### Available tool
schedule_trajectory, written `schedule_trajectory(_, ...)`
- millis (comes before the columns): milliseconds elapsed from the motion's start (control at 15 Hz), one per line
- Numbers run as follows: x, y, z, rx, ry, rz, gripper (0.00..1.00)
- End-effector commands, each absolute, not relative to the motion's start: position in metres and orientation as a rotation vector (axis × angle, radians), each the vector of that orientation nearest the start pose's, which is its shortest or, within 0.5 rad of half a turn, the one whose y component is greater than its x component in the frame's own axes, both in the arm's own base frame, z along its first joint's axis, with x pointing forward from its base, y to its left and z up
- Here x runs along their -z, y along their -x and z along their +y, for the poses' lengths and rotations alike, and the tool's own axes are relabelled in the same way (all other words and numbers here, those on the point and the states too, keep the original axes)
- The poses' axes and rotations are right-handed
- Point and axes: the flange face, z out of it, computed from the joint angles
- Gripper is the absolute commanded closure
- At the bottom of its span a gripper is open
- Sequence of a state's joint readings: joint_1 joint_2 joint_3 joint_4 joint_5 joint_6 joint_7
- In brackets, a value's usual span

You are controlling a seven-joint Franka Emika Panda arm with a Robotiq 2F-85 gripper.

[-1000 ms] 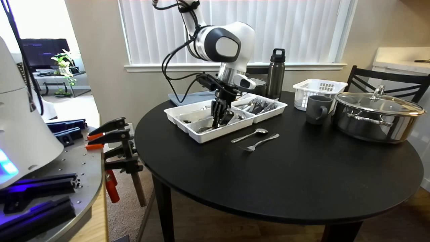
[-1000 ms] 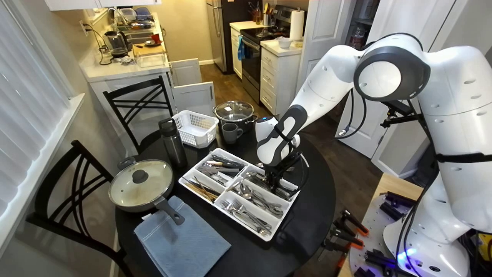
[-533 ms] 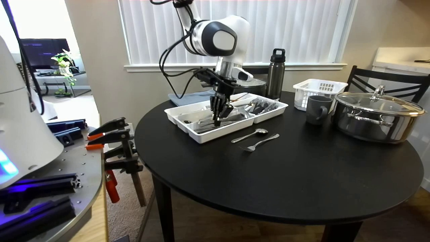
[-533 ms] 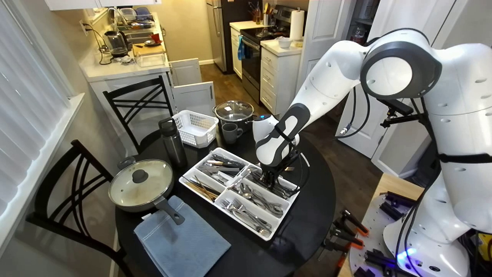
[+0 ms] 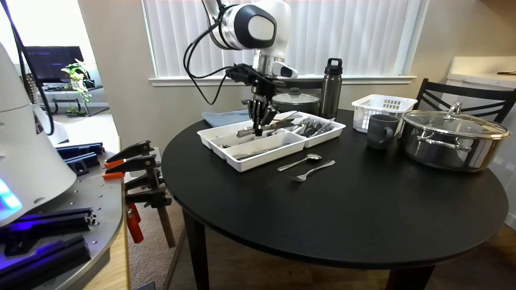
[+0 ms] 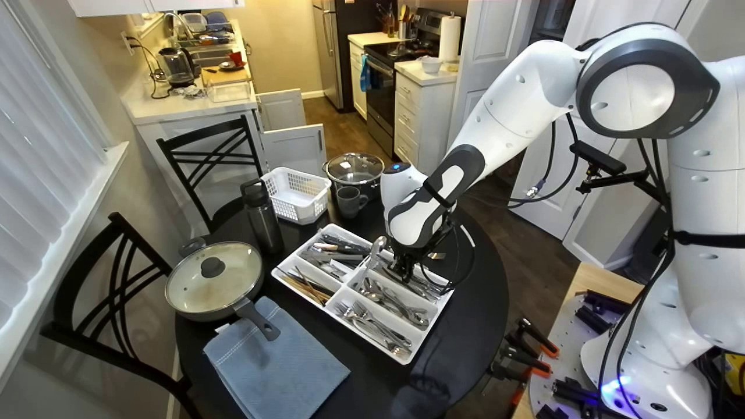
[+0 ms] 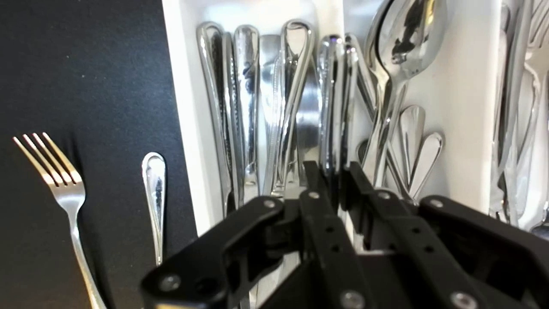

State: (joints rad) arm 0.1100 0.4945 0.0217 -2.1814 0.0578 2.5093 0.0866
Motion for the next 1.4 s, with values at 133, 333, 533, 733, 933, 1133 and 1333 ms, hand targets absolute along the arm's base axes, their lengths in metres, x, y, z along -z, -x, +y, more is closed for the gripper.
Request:
schedule_trajectory(133, -0.141, -0.525, 0.072, -0.393, 3.039, -0.073, 0.96)
schedule_trajectory(333, -0.136, -0.518, 0.067, -0.505, 3.000, -0.069, 0.96)
schedule_trajectory(533, -0.140, -0.512, 0.057, -0.570, 3.016, -0.025, 0.96)
schedule_trajectory(733, -0.140, -0.511, 0.051, -0.627, 3.030, -0.025, 0.96)
schedule_trajectory(933, -0.138, -0.511, 0.051, -0.680, 3.027, -0.057, 0.96)
schedule_trajectory(1133, -0.137, -0.513, 0.050, -0.692, 3.046, -0.086, 0.96)
schedule_trajectory(1333, -0.132, -0.518, 0.041, -0.706, 3.085, -0.125, 0.96)
